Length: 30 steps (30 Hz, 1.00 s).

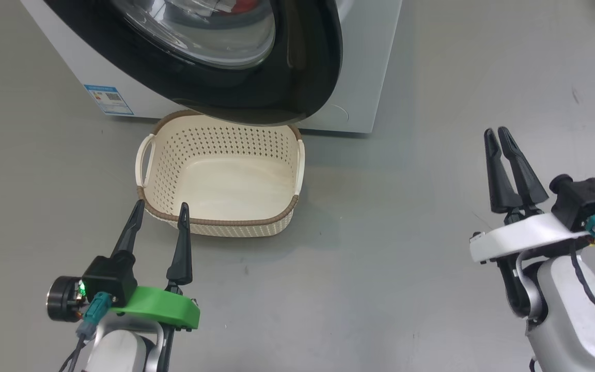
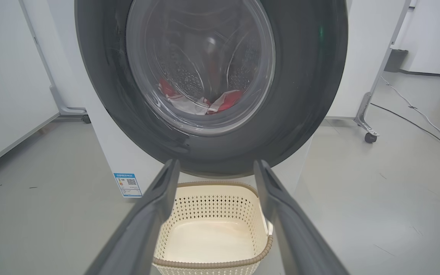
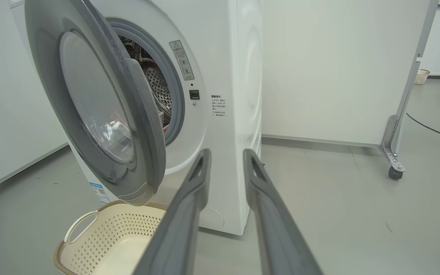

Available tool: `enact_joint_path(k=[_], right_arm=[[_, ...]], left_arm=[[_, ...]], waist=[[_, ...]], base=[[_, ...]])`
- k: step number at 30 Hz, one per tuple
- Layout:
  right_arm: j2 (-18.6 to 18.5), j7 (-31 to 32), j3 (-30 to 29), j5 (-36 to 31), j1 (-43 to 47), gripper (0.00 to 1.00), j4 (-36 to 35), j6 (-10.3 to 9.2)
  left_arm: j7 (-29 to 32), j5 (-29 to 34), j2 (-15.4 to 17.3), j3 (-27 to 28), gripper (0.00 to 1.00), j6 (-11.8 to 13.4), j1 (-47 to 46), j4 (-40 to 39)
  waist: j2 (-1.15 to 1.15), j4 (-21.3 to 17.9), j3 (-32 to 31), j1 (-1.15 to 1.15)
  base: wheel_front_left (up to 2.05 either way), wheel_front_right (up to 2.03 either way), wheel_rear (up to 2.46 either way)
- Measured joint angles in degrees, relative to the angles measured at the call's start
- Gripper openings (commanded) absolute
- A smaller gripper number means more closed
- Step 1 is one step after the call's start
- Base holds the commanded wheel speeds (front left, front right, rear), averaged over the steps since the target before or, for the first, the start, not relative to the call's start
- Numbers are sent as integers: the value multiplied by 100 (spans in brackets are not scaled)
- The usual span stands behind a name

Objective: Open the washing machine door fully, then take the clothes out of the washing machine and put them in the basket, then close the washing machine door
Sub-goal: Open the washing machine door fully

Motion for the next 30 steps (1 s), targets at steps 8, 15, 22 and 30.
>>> enact_joint_path(k=[8, 15, 22, 30], right_arm=[[-193, 528, -4, 322, -844, 0, -159, 147], [77, 1670, -149, 1778, -1582, 0, -75, 245], [511, 2934, -755, 3533, -2313, 0, 304, 157], [497, 3918, -1248, 4324, -3362, 0, 630, -569]], left_arm=[[0, -2, -3, -87, 100, -45, -207, -69], [0, -68, -10, -234, 100, -47, -399, -90], [0, -255, -19, -394, 100, -53, -599, -108], [0, -334, -30, -535, 100, -53, -708, -113]], waist=[[0, 117, 311, 0], [0, 286, 622, 0], [0, 536, 860, 0], [0, 827, 1075, 0]], base=[[0, 0, 0], [0, 0, 0], [0, 0, 0], [0, 0, 0]])
